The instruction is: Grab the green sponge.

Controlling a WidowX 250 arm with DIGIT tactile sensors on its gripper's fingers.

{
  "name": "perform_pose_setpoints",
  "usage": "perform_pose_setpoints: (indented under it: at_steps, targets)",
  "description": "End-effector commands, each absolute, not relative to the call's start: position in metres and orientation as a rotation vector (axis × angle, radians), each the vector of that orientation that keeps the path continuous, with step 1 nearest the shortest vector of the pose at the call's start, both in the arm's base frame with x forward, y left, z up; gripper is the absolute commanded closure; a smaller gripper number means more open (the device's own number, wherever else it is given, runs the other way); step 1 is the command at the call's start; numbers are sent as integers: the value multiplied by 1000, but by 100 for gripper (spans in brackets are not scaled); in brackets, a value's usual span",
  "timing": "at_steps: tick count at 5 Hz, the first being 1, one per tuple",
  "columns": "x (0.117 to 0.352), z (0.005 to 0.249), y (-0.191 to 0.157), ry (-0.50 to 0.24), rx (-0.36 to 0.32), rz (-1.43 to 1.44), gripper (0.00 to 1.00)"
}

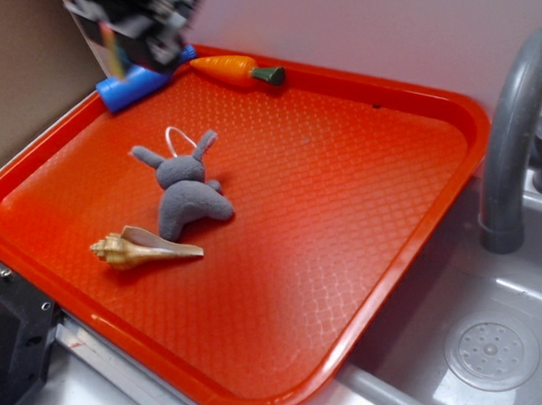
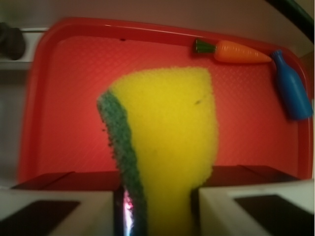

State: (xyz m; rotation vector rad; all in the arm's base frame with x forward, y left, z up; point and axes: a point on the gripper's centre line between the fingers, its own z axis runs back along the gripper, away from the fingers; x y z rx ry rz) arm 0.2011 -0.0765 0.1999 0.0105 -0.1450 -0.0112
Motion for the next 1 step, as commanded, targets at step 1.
perform_pose_setpoints:
  at_steps: [1]
  targets:
    - [200, 203, -81, -136, -116, -122, 100]
